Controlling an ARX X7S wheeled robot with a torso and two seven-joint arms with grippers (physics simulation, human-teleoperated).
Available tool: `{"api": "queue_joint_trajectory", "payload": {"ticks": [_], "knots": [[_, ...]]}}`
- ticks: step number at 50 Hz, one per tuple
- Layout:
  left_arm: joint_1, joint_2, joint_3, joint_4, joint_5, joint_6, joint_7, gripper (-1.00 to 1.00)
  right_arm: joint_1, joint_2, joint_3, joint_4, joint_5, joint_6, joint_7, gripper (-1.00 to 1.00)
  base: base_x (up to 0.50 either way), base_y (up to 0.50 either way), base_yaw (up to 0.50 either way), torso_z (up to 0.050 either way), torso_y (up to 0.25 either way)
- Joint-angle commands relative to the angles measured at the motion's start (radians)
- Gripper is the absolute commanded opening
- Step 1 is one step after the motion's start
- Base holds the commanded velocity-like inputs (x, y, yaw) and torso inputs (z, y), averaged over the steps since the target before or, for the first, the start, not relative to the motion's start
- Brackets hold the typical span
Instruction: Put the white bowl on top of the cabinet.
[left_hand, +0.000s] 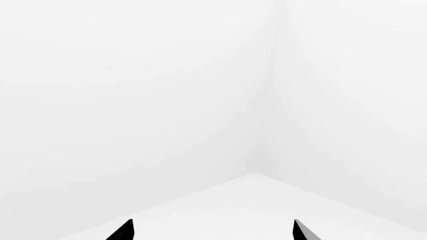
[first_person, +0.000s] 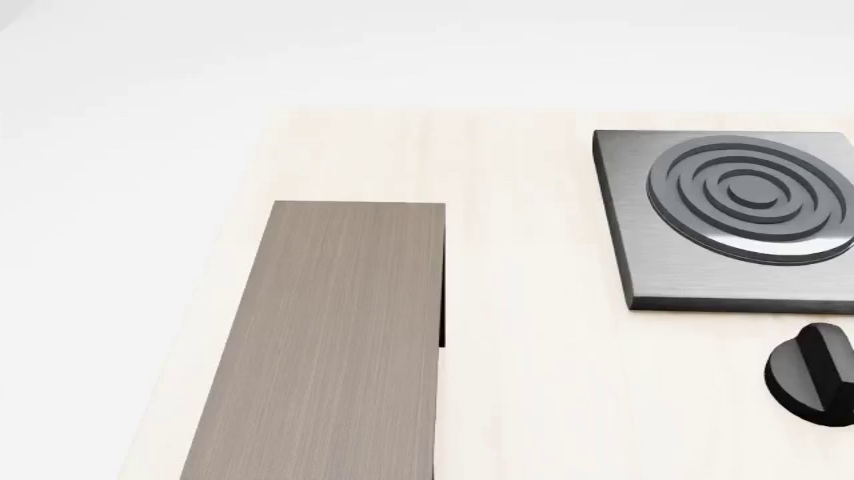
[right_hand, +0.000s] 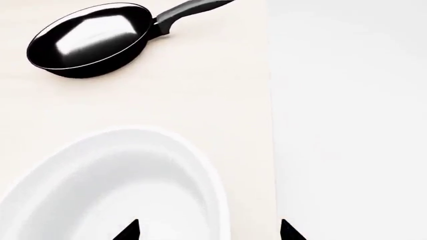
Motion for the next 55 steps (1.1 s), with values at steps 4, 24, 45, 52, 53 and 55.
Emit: {"api": "queue_joint_trajectory", "payload": {"ticks": [4, 24, 45, 52, 53, 55], "knots": [[0.002, -0.003, 0.001, 0.001, -0.003, 0.002, -0.004, 1.00, 0.018, 0.016, -0.004, 0.106, -0.002, -0.047, -0.005, 1.00, 0.00, 0.00, 0.00, 0.000, 0.000], [0.000, -0.007, 0.010, -0.002, -0.003, 0.002, -0.010, 1.00, 0.041, 0.037, 0.001, 0.204, 0.001, -0.093, -0.008, 1.00, 0.00, 0.00, 0.00, 0.000, 0.000], [0.004, -0.012, 0.015, 0.000, -0.007, 0.003, -0.013, 1.00, 0.008, 0.008, 0.002, 0.080, -0.018, -0.100, 0.031, -1.00, 0.00, 0.00, 0.00, 0.000, 0.000], [0.003, -0.012, 0.018, -0.009, -0.006, 0.010, -0.013, 1.00, -0.009, -0.011, -0.018, -0.053, -0.030, -0.066, 0.039, -1.00, 0.00, 0.00, 0.00, 0.000, 0.000], [0.003, -0.013, 0.018, -0.010, -0.006, 0.010, -0.014, 1.00, -0.010, -0.014, -0.022, -0.077, -0.029, -0.055, 0.036, -1.00, 0.00, 0.00, 0.00, 0.000, 0.000], [0.003, -0.013, 0.018, -0.010, -0.006, 0.011, -0.014, 1.00, -0.007, -0.018, -0.040, -0.131, -0.031, -0.035, 0.029, -1.00, 0.00, 0.00, 0.00, 0.000, 0.000]]}}
